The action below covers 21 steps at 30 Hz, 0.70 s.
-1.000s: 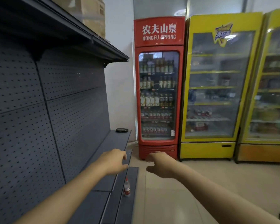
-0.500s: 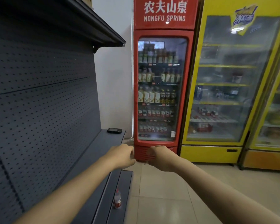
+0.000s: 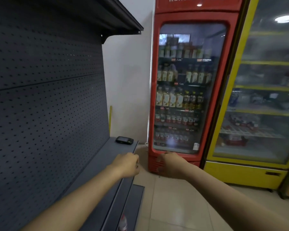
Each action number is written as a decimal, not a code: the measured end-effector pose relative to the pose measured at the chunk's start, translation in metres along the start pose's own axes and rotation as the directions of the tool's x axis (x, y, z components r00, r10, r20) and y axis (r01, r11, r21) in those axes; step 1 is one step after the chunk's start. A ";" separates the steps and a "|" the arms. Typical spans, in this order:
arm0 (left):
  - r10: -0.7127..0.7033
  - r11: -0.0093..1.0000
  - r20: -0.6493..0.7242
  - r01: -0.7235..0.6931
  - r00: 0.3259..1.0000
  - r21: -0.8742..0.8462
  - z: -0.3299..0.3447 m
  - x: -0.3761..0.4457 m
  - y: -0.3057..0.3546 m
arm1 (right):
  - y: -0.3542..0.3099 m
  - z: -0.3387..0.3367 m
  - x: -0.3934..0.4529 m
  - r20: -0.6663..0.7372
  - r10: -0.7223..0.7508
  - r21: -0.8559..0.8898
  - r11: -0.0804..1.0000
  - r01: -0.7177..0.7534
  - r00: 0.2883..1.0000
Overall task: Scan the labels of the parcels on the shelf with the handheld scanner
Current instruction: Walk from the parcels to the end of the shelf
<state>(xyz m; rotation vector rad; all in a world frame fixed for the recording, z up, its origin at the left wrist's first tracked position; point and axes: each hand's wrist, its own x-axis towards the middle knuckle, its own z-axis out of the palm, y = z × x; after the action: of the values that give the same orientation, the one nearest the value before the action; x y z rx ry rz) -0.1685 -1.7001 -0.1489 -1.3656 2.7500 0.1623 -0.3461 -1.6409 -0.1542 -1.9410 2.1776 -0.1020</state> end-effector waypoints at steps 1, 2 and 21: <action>-0.008 1.000 0.005 0.008 1.000 0.013 -0.002 0.014 -0.007 | 0.003 -0.003 0.016 0.003 0.003 0.010 1.000 -0.003 1.000; -0.016 1.000 0.009 0.015 1.000 0.018 -0.005 0.031 -0.015 | 0.006 -0.006 0.034 -0.001 0.002 0.021 1.000 -0.002 1.000; -0.075 0.997 0.046 0.075 0.996 0.002 -0.014 0.304 -0.080 | 0.081 -0.027 0.301 0.084 -0.068 0.052 0.997 0.063 0.994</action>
<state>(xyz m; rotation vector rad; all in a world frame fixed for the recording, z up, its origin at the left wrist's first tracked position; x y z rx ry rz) -0.2882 -1.9903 -0.1728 -1.4445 2.6568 0.1872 -0.4611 -1.9310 -0.1796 -1.9533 2.0391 -0.0806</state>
